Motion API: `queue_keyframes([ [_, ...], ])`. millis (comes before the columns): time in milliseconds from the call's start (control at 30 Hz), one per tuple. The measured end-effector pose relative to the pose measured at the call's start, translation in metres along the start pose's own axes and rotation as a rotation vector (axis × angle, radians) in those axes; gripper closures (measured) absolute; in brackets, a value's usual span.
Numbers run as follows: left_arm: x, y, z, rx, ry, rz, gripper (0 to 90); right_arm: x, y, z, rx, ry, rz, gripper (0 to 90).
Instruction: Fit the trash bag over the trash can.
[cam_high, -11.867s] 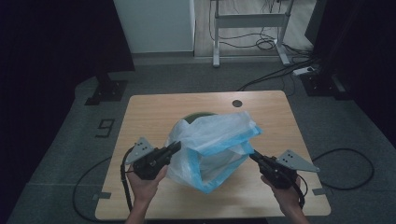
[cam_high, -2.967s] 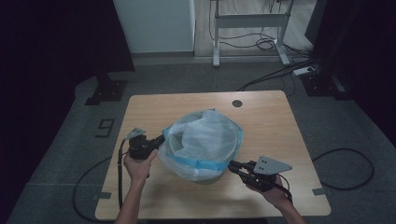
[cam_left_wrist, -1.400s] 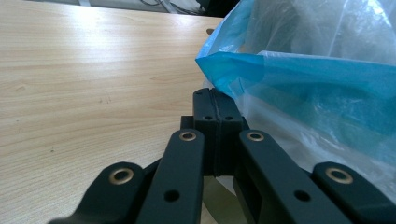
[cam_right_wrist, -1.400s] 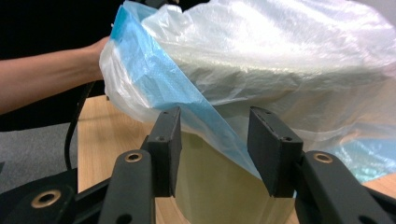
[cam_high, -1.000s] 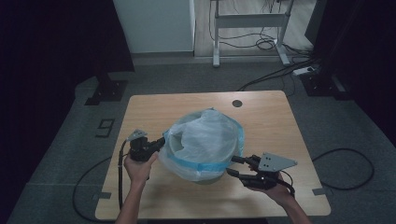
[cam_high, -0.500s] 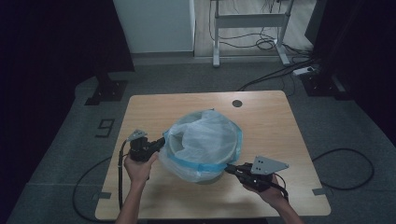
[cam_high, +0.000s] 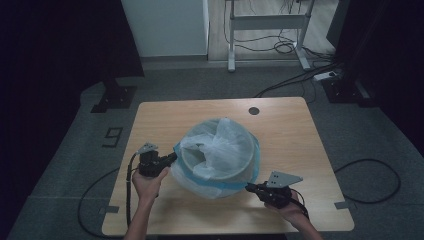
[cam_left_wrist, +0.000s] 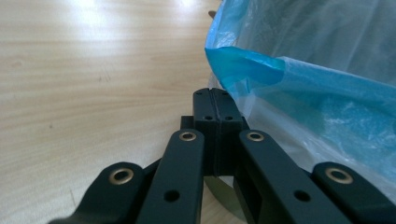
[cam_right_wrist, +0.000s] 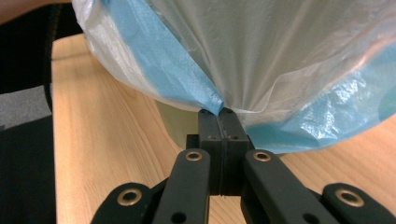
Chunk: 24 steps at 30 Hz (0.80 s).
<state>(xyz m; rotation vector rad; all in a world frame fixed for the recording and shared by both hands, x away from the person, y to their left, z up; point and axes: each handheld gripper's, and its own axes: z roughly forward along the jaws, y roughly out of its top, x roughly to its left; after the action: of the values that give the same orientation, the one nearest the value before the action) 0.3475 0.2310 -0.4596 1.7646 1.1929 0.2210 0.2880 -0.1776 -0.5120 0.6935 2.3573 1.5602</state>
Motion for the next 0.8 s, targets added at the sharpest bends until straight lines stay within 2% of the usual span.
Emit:
queue_keyframes([
  [100,0.0,-0.002,0.004,0.036,-0.012,-0.012,89.9,-0.004,-0.005,0.006,0.04,-0.021,0.016,89.0],
  [333,-0.001,-0.011,0.015,0.106,-0.015,-0.006,89.8,-0.009,-0.016,0.011,0.085,-0.044,0.056,89.0],
  [467,-0.003,-0.014,0.019,0.131,-0.011,0.011,89.8,-0.015,-0.021,0.012,0.093,-0.063,0.074,89.0],
  [800,-0.004,-0.016,0.024,0.174,-0.011,0.013,89.2,-0.02,-0.024,0.01,0.097,-0.092,0.087,88.9],
])
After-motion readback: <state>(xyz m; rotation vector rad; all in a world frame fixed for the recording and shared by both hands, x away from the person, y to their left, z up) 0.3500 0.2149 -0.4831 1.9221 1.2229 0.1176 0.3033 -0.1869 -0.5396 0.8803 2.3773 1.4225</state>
